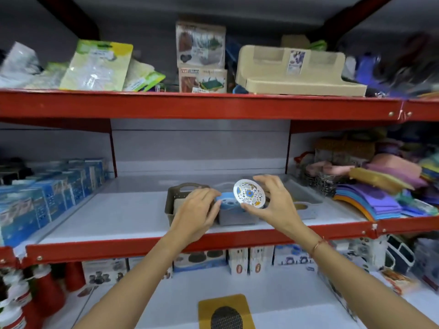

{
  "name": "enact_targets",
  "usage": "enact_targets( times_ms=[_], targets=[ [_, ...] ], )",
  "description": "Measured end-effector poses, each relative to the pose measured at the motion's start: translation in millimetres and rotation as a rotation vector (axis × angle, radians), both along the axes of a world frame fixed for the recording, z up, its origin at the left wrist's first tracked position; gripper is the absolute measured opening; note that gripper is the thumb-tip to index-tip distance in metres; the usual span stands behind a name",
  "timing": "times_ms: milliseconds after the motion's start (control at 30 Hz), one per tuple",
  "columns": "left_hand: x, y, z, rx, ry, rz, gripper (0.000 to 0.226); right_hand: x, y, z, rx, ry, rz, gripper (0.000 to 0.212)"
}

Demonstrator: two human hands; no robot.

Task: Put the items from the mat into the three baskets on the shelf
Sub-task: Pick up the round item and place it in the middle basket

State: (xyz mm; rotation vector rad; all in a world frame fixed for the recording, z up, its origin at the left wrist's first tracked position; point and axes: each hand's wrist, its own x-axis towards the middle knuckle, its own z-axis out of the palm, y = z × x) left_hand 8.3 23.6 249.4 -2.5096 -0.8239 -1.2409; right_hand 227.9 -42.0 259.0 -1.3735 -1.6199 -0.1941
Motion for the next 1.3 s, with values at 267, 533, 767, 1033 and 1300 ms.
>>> enact_targets(
  times_ms=[267, 533, 767, 1033, 1300],
  targets=[
    [26, 41, -25, -0.141, 0.275, 0.239, 0.06, 20, 69, 4, -0.346, -0.075, -0.078, 0.049],
    [25, 46, -29, -0.15, 0.272, 0.275, 0.064, 4, 108, 8, -0.595, -0.149, -0.01, 0.036],
    [24, 42, -30, -0.117, 0.238, 0.263, 0.061, 1, 113, 6, -0.718, -0.23, 0.005, 0.046],
    [22, 20, -27, -0.076, 0.052, 0.079, 0.034, -20, 56, -6, -0.115, -0.104, -0.032, 0.026],
    [18, -38, -76, 0.057, -0.2, -0.186, 0.026, -40, -22, -77, 0.268, 0.1, 0.086, 0.015]
  ],
)
